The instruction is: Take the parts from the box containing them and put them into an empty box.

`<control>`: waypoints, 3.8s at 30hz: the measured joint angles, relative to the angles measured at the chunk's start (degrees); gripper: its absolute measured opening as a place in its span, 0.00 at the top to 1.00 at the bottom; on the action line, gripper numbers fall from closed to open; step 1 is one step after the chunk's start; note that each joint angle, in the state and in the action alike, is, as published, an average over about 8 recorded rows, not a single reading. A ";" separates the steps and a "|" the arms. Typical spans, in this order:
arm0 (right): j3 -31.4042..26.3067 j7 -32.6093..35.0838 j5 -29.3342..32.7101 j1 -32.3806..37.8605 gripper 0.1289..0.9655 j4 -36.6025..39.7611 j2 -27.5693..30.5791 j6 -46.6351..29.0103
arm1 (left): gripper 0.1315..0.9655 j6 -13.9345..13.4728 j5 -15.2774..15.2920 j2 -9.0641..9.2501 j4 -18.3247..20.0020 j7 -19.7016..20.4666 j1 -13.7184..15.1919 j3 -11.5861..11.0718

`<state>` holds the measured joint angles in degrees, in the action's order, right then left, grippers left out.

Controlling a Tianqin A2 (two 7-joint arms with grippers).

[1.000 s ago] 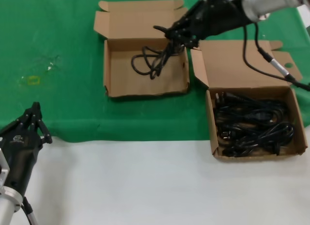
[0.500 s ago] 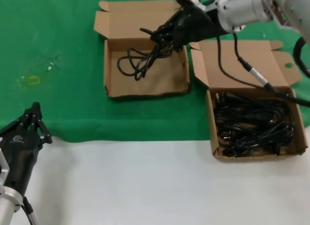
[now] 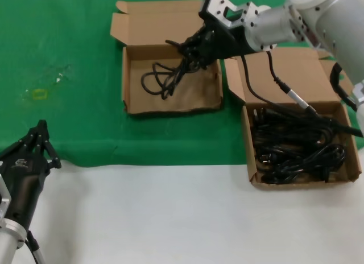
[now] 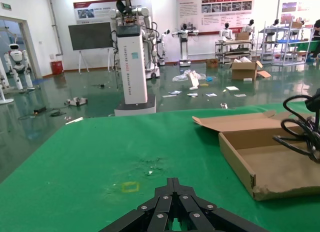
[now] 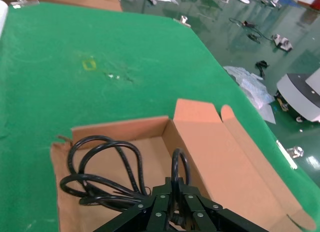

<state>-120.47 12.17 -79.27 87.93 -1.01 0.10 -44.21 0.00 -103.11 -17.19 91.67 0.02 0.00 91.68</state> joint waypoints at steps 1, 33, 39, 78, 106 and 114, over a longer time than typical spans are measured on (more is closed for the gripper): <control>-0.05 -0.02 0.02 -0.20 0.95 0.02 -0.02 0.41 | 0.99 0.00 0.00 0.00 0.00 0.00 0.00 0.00; -7.15 1.56 -13.25 -2.86 0.88 -1.68 -0.10 8.59 | 0.99 0.00 -0.01 0.00 0.00 0.00 0.00 0.00; -6.93 2.01 -13.53 -2.75 0.76 -1.55 -0.10 8.64 | 0.99 0.00 -0.01 0.00 0.00 0.00 0.00 0.00; 3.77 -2.23 -16.63 -28.25 0.05 -28.23 5.05 19.29 | 0.57 0.00 -0.01 0.00 0.00 0.00 0.00 0.00; 17.10 -7.52 -20.48 -60.03 0.00 -61.44 11.46 32.54 | 0.03 0.00 -0.02 0.00 0.00 -0.02 0.00 0.00; 20.91 -9.03 -21.58 -69.10 0.00 -70.97 13.29 36.34 | 0.00 0.00 -0.02 0.00 0.00 -0.02 0.00 0.00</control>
<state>-99.56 3.14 -100.85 18.83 -71.98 13.39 -7.87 0.00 -103.13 -17.19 91.67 0.01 0.00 91.67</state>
